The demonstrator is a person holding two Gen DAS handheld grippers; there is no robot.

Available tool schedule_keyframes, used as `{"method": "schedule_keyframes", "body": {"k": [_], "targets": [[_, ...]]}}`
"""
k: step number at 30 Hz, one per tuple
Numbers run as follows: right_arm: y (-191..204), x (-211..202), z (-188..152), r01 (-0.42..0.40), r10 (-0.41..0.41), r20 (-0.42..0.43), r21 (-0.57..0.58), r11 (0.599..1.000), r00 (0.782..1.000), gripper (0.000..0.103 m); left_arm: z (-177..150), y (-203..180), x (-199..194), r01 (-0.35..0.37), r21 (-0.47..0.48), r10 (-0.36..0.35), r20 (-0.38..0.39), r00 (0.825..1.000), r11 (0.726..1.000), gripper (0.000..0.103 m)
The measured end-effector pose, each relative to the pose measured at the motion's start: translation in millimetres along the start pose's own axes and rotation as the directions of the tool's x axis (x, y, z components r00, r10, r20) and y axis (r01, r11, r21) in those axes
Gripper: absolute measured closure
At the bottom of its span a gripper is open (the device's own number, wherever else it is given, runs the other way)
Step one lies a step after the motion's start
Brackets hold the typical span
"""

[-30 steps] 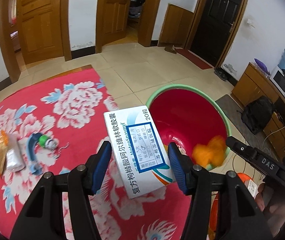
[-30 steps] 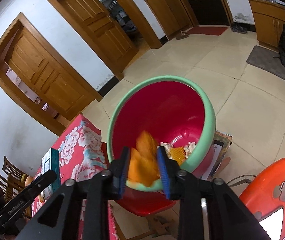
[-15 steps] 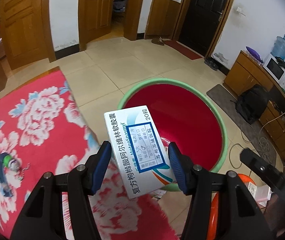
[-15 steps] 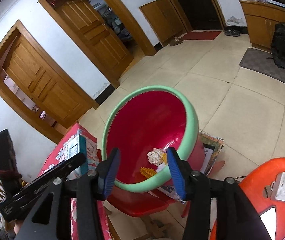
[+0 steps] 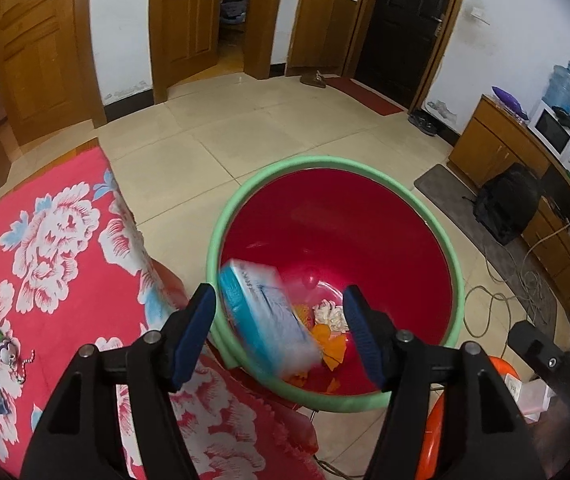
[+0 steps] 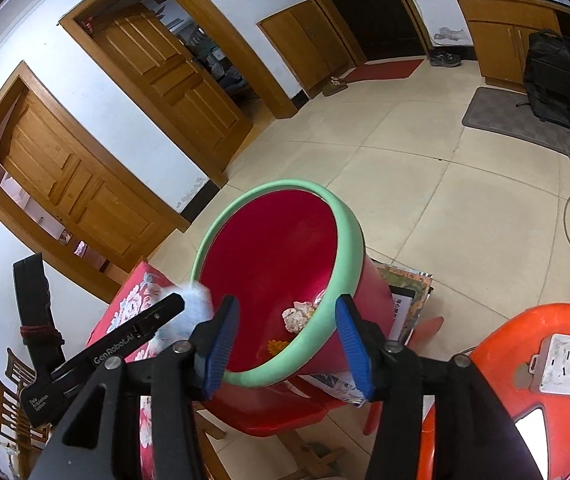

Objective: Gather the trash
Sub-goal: 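Carry both items over the red bucket and open both tools to drop them, then move both tools back over the table toward the remaining trash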

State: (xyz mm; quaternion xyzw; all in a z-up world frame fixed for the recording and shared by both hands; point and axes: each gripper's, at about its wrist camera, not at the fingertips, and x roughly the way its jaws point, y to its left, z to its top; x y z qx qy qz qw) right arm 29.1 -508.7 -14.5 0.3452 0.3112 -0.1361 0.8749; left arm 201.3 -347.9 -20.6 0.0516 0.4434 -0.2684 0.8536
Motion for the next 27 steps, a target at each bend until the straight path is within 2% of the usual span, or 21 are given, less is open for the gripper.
{"method": "schedule_keyframes", "body": {"k": [5, 7, 11, 19, 27], "targets": [[-2, 0, -2, -0.004, 0.004, -0.001, 0.009, 1.0, 1.0, 0.047, -1, 8, -8, -0.01, -0.03, 0.01, 0.005, 1.0, 1.0, 0.037], [-2, 0, -3, -0.001, 0.001, 0.001, 0.017, 1.0, 1.0, 0.044, -2, 13, -16, -0.011, -0.045, 0.012, 0.011, 1.0, 0.999, 0.037], [2, -1, -4, -0.012, 0.012, -0.003, 0.022, 1.0, 1.0, 0.044, -8, 22, -38, -0.01, -0.062, 0.012, 0.034, 0.999, 0.998, 0.037], [20, -24, -13, -0.052, 0.052, 0.023, 0.004, 0.999, 0.998, 0.041, -20, 46, -88, -0.054, -0.104, 0.062, 0.082, 0.995, 0.993, 0.037], [50, -48, -29, -0.107, 0.109, 0.042, -0.048, 0.993, 0.993, 0.04, -39, 75, -135, -0.122, -0.148, 0.141, 0.121, 0.983, 0.981, 0.037]]}}
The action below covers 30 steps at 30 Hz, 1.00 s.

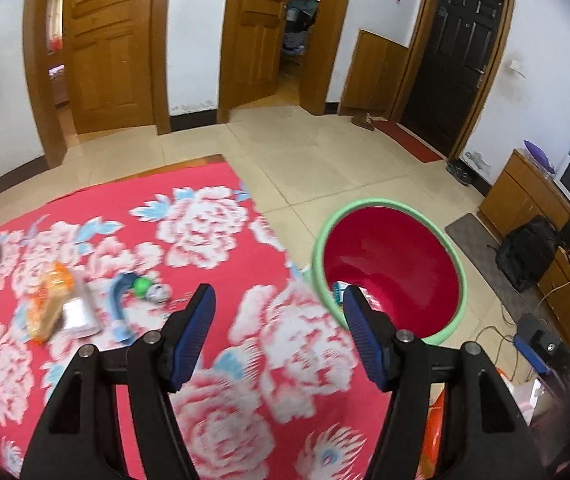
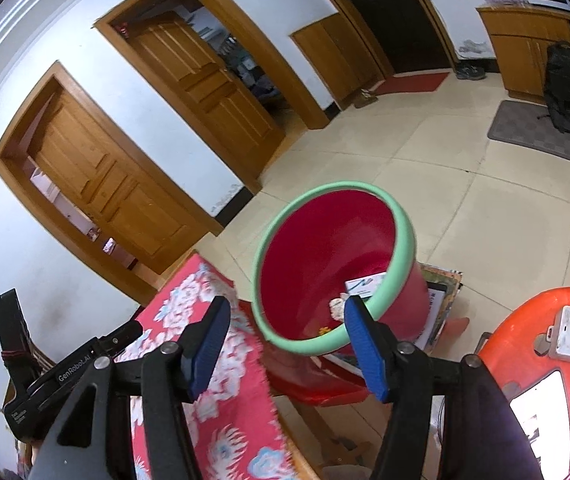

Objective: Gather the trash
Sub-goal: 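Move both tools back over the table toward the remaining trash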

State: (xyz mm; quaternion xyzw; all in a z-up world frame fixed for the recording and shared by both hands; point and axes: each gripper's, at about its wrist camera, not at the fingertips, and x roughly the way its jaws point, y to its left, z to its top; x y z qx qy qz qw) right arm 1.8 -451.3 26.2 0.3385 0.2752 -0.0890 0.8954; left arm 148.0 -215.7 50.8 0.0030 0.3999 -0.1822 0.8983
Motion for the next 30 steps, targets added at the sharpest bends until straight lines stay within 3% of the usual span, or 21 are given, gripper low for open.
{"method": "schedule_keyframes", "body": {"k": [16, 26, 30], "targets": [[67, -6, -40, -0.085, 0.08, -0.05, -0.108, 0.99, 0.996, 0.039, -27, 94, -56, -0.097, -0.112, 0.102, 0.045, 0.994, 0.989, 0.037], [99, 15, -69, -0.09, 0.069, -0.124, -0.173, 0.981, 0.99, 0.039, -43, 152, -39, -0.173, -0.191, 0.174, -0.014, 0.985, 0.966, 0.037], [103, 22, -76, -0.088, 0.061, -0.145, -0.186, 0.979, 0.988, 0.039, -46, 170, -24, -0.219, -0.181, 0.215, -0.045, 0.976, 0.959, 0.037]]}}
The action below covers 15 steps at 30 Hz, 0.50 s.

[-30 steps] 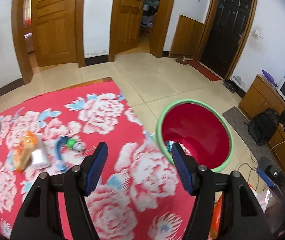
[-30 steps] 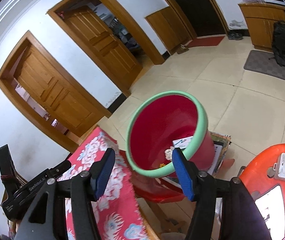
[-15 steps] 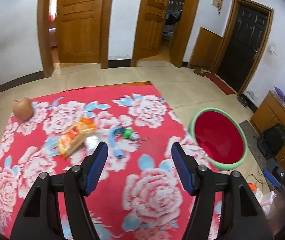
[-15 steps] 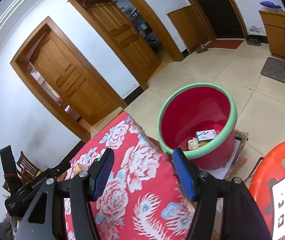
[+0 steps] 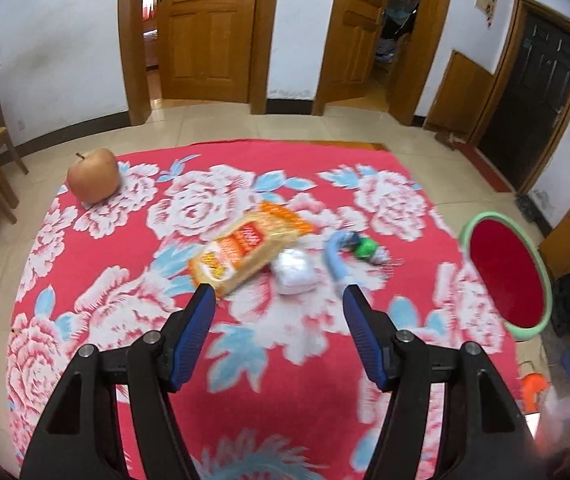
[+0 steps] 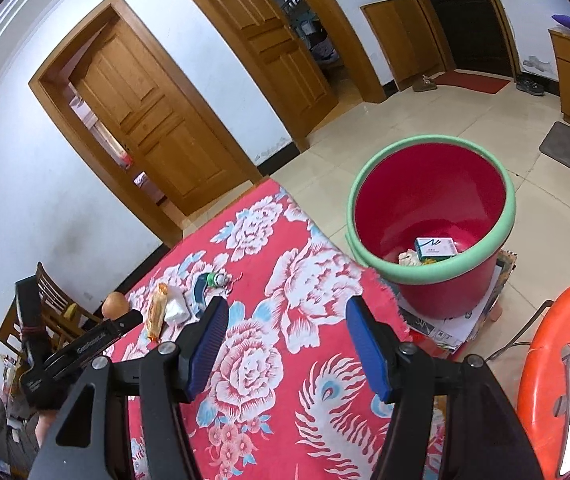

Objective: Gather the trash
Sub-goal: 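Move both tools back over the table toward the remaining trash, then grasp the yellow bread bag with the left tool and lift it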

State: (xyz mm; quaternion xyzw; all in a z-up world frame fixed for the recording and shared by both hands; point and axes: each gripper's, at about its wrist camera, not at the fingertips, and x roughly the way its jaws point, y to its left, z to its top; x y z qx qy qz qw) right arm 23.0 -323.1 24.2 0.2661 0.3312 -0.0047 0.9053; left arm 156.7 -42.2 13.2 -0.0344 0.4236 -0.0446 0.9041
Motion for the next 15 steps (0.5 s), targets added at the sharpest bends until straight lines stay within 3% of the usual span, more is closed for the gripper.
{"method": "schedule_keyframes", "body": {"k": [7, 15], "targets": [[4, 15, -3, 0.008, -0.009, -0.039, -0.009, 1.0, 0.999, 0.039, 9, 22, 40, -0.075, 0.064, 0.078, -0.053, 0.996, 0.995, 0.037], [13, 34, -8, 0.026, -0.028, -0.074, -0.027, 0.999, 0.997, 0.039, 20, 31, 67, -0.047, 0.113, 0.055, -0.071, 0.996, 0.992, 0.037]]}}
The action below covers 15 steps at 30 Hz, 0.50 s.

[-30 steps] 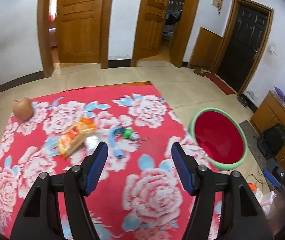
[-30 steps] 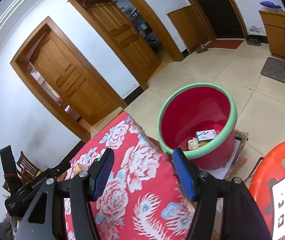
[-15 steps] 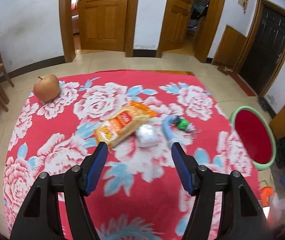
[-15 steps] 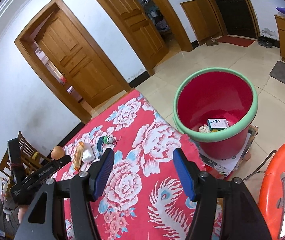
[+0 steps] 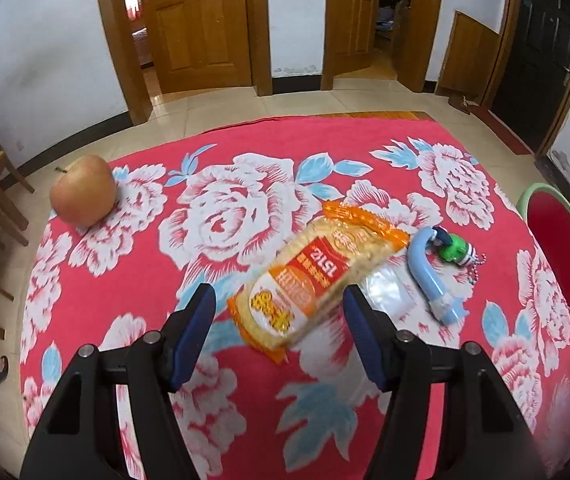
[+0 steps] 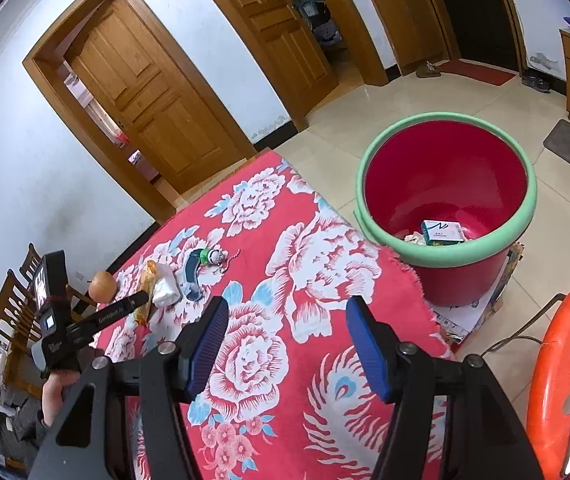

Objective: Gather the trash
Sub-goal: 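Grasp the yellow bread bag with the left tool and lift it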

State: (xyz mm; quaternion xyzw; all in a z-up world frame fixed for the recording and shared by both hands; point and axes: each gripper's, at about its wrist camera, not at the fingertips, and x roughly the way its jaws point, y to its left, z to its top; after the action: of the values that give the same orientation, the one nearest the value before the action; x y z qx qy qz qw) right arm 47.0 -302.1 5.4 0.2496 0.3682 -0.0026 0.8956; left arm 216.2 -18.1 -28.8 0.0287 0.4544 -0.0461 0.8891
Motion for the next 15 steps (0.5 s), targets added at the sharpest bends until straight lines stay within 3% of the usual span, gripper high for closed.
{"method": "schedule_keyframes", "body": {"k": [3, 5, 6, 15], "targets": [[3, 5, -1, -0.003, 0.003, -0.015, -0.007, 1.0, 1.0, 0.039, 4, 0, 12, 0.048, 0.014, -0.047, -0.024, 0.999, 0.999, 0.037], [5, 6, -1, -0.002, 0.001, -0.016, -0.011, 1.0, 1.0, 0.039, 6, -1, 17, 0.05, 0.02, -0.049, -0.036, 0.998, 0.999, 0.038], [5, 6, -2, 0.002, -0.003, -0.013, -0.013, 1.0, 1.0, 0.039, 7, -2, 17, 0.05, 0.025, -0.05, -0.032, 0.998, 0.998, 0.043], [5, 1, -1, -0.003, 0.003, -0.003, -0.002, 1.0, 1.0, 0.039, 1, 8, 6, 0.061, -0.022, -0.062, -0.026, 0.998, 0.998, 0.047]]}}
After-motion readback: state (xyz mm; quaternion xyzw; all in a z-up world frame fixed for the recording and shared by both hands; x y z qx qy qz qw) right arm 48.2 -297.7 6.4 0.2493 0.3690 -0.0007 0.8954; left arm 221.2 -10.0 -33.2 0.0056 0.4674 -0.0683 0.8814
